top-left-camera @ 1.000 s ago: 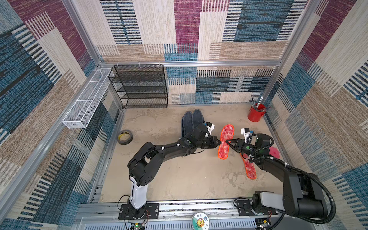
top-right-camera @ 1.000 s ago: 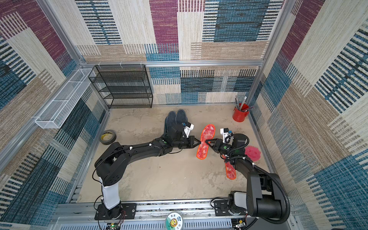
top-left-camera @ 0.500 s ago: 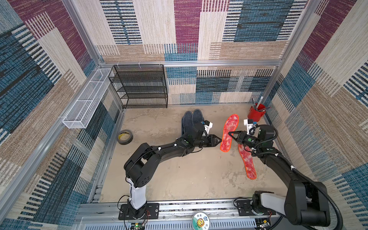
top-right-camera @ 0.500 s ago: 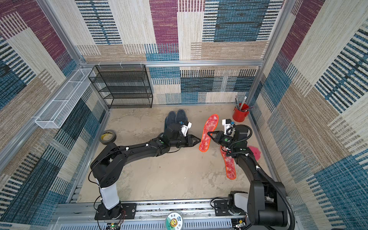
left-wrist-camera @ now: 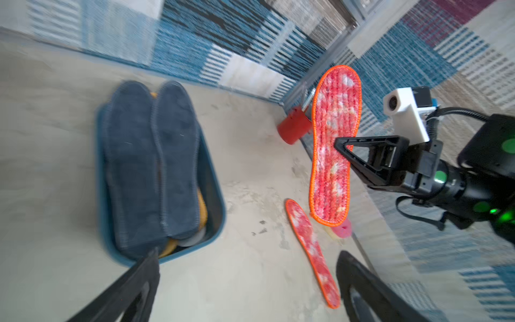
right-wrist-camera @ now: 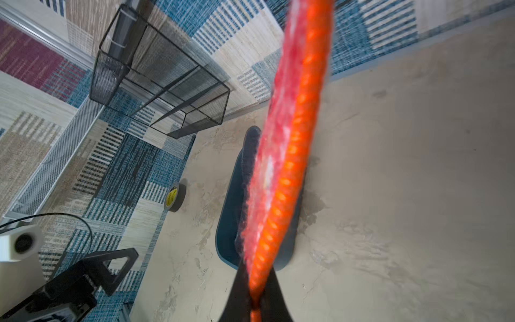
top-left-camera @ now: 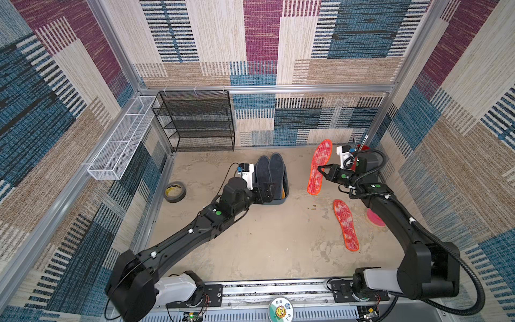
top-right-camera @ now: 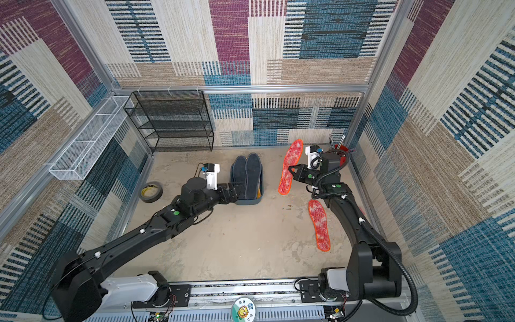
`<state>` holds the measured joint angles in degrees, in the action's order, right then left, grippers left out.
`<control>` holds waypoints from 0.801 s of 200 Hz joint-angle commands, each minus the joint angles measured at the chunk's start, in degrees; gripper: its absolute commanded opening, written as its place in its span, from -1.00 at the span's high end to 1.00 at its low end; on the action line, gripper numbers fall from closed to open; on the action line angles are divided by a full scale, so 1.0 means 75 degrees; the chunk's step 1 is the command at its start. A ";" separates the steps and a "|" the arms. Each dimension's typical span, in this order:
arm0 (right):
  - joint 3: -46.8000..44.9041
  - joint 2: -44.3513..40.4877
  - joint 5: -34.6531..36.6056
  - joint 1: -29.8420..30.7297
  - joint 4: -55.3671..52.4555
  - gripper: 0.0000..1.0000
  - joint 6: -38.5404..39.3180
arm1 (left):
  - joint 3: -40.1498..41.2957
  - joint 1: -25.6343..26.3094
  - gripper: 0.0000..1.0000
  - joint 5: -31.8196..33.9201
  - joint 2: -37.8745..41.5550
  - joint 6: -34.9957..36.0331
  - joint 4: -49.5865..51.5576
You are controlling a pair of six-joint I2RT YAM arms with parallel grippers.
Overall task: Put the insoles into the storage box
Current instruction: Place the insole in the storage box.
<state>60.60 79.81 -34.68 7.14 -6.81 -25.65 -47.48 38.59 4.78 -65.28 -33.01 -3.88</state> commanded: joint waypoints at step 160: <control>0.3818 0.5240 0.0041 0.2271 0.0525 1.00 -0.0245 | 0.1878 -0.0388 -0.98 0.3418 0.4883 0.0189 0.3388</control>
<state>88.53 117.78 -33.65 24.23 -4.36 -27.40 -33.52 35.75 29.85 -28.60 -30.46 21.34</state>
